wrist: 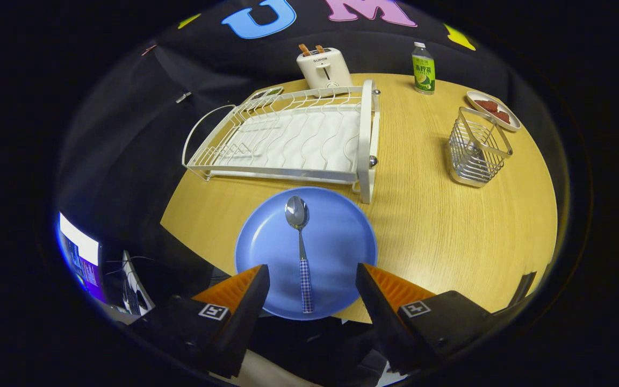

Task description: Take the plate from the dish rack, then take the spoon from the basket and place it into the plate.

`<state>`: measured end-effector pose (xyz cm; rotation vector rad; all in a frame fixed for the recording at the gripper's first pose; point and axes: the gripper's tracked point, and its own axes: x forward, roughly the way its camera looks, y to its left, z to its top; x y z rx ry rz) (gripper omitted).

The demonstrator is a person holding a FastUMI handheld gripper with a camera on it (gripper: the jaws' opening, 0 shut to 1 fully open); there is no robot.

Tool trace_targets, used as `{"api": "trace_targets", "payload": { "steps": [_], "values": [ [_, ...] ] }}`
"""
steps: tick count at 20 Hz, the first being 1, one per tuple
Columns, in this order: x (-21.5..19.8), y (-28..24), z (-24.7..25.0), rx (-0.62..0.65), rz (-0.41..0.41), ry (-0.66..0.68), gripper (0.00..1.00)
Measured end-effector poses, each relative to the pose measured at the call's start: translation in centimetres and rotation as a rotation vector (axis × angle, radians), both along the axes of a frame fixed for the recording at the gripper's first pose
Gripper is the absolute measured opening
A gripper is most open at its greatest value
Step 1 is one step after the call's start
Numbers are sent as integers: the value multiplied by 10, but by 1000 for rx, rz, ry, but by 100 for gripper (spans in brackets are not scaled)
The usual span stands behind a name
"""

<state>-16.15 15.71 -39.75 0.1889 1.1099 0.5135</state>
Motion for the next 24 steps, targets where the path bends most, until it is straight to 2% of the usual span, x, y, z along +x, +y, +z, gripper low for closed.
{"api": "trace_targets", "payload": {
  "steps": [5, 11, 16, 24],
  "values": [
    [16, 4, 36, 17, 5, -89, 99],
    [67, -6, 116, -11, -3, -318, 99],
    [108, -27, 189, -51, -45, -519, 99],
    [144, -66, 280, -105, -123, -774, 99]
  ]
}}
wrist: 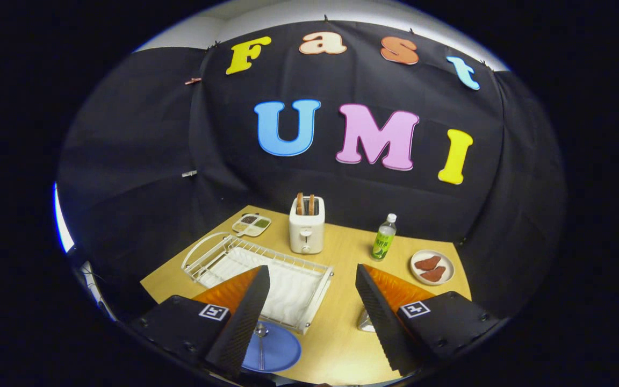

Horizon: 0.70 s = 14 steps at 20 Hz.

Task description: Take the plate from the dish rack, then take the spoon from the basket and place it into the plate.

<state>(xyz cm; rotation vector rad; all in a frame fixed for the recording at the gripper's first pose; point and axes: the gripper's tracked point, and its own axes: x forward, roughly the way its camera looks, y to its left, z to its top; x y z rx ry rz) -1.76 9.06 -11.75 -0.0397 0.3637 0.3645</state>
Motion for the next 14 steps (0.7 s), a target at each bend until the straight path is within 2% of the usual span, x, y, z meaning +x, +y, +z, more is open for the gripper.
{"api": "trace_targets", "payload": {
  "steps": [7, 10, 14],
  "values": [
    [12, -37, 65, -6, -81, -169, 98],
    [17, -52, 74, -15, -109, -217, 98],
    [17, -58, 68, -21, -112, -207, 98]
  ]
}}
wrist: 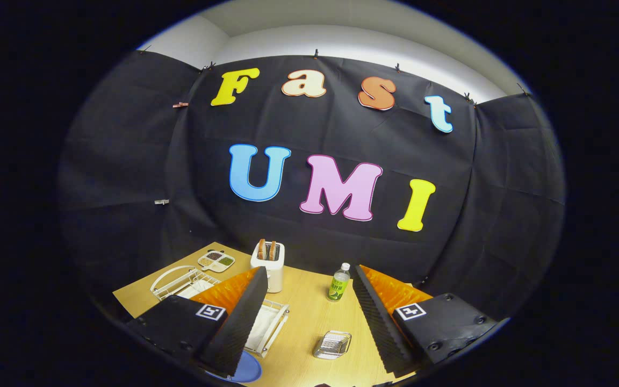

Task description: Take the plate from the dish rack, then take the spoon from the basket and place it into the plate.

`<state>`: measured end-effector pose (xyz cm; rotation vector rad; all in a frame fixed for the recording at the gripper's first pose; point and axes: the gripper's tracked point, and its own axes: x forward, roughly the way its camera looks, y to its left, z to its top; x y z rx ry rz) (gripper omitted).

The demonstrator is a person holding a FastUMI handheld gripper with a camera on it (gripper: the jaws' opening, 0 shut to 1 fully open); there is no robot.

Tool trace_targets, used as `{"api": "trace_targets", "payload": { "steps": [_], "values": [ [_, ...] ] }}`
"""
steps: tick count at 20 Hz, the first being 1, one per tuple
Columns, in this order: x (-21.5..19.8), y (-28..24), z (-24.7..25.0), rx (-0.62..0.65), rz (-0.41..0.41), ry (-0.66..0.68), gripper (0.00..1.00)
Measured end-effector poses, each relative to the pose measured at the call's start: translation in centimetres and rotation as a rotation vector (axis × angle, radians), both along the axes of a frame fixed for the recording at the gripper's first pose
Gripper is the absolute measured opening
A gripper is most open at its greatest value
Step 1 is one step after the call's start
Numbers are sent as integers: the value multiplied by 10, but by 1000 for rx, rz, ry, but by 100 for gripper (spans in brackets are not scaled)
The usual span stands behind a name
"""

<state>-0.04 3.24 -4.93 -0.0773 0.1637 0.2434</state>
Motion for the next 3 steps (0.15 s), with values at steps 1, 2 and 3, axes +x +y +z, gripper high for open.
{"api": "trace_targets", "payload": {
  "steps": [1, 2, 3],
  "values": [
    [1, 0, -2, -1, 1, 1, 98],
    [1, 2, -2, 0, 4, 4, 98],
    [2, 3, -3, 1, 6, 7, 98]
  ]
}}
